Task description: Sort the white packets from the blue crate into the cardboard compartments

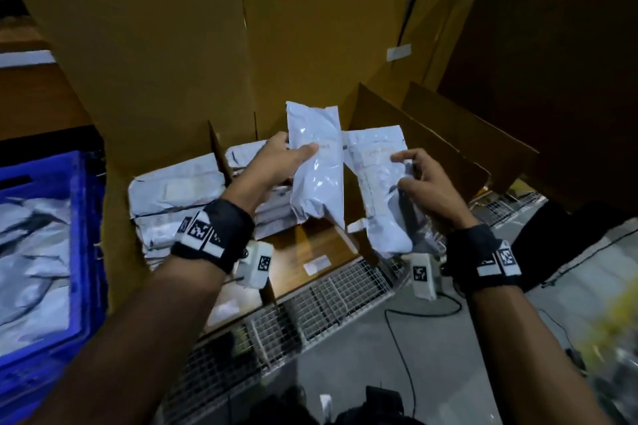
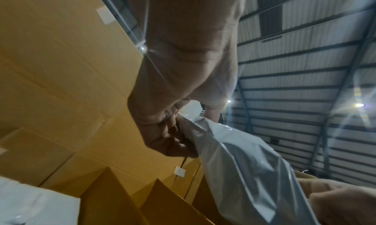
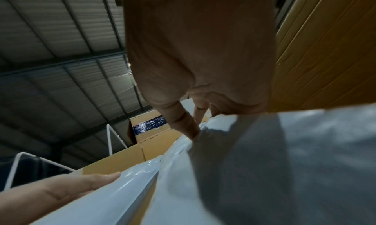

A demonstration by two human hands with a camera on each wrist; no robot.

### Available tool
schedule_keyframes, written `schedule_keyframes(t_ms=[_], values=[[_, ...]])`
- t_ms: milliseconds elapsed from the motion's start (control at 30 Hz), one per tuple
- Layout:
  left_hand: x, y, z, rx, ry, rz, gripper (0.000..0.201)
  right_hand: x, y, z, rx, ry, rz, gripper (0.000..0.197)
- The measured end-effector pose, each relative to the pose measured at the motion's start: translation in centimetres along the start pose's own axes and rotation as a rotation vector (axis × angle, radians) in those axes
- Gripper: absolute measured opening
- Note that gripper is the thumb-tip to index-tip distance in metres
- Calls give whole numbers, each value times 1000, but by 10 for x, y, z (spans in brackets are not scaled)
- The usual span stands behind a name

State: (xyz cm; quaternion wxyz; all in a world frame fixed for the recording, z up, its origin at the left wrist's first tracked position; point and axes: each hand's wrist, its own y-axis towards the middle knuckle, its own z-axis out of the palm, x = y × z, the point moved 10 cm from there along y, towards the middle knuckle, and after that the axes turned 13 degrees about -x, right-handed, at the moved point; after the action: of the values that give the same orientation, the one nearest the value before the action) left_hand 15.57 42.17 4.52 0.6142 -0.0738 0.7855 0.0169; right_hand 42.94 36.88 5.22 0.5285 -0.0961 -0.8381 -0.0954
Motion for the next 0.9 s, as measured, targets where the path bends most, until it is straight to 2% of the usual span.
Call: schedule_keyframes(t_ms=[67, 133, 233, 433, 533, 633, 700, 900], values=[[-17, 24, 17, 25, 10, -4, 14, 0, 29, -9, -14, 4, 18, 48], [-31, 49, 35, 34, 22, -4, 13, -1, 54, -16, -36, 3, 38, 47], [-40, 82, 63, 51, 44, -15, 33, -9, 87, -24, -55, 2, 52, 50], [-28, 138, 107, 33, 24, -72, 49, -28, 143, -46, -74, 42, 91, 47], [-6, 163, 115, -23, 34, -100, 53, -45, 180, -44, -48, 3, 101, 49], [18, 180, 112, -107, 74, -116, 39, -67, 223, -28, 9, -61, 77, 54], [30, 185, 108, -183, 90, -162, 48, -81, 252, -14, 55, -111, 56, 54], [45, 183, 96, -403, 91, -243, 41, -115, 322, 57, 302, -283, -68, 51]])
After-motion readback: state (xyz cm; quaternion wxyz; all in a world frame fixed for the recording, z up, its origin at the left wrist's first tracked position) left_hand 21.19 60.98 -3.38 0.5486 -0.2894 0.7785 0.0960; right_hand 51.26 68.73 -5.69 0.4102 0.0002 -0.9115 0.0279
